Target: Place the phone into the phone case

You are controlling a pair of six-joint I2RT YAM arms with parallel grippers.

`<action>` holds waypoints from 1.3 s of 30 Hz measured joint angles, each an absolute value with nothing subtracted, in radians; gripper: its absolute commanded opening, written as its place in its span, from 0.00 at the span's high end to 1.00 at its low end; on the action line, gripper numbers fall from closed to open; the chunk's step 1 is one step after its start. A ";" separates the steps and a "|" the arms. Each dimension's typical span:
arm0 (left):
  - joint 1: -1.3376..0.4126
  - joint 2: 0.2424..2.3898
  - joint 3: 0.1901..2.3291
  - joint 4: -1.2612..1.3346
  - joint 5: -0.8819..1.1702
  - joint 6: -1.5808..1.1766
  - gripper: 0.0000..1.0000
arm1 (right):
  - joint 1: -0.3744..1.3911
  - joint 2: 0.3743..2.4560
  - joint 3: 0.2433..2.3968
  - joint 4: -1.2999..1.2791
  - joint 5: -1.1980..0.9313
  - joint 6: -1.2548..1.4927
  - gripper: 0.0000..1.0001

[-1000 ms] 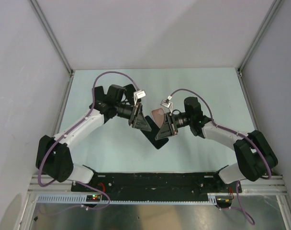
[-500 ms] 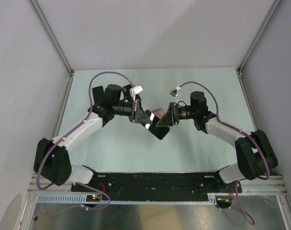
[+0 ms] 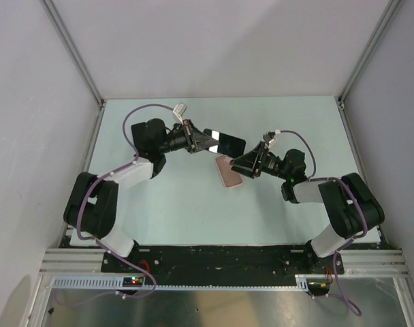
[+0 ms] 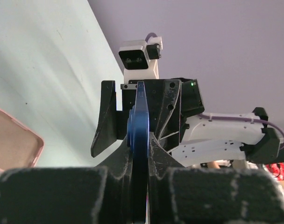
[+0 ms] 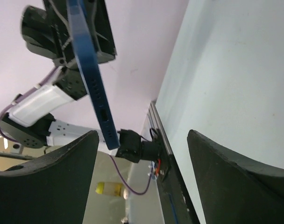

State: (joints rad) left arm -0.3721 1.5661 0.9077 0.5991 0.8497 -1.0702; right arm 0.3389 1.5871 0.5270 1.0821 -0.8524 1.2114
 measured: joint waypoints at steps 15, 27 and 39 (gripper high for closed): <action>-0.373 1.650 0.846 0.808 0.849 -1.229 1.00 | 0.332 1.629 0.495 1.280 -0.677 1.340 0.38; -0.377 1.671 0.845 0.860 0.870 -1.259 1.00 | 0.335 1.629 0.495 1.303 -0.651 1.343 0.57; -0.395 1.721 0.845 0.883 0.895 -1.287 0.80 | 0.340 1.629 0.496 1.315 -0.662 1.363 0.98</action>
State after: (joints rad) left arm -0.3946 1.7214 0.8452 0.8833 0.8951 -1.2865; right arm 0.3401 1.6291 0.4957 1.3148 -0.6617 1.3628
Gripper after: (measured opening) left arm 0.116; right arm 0.121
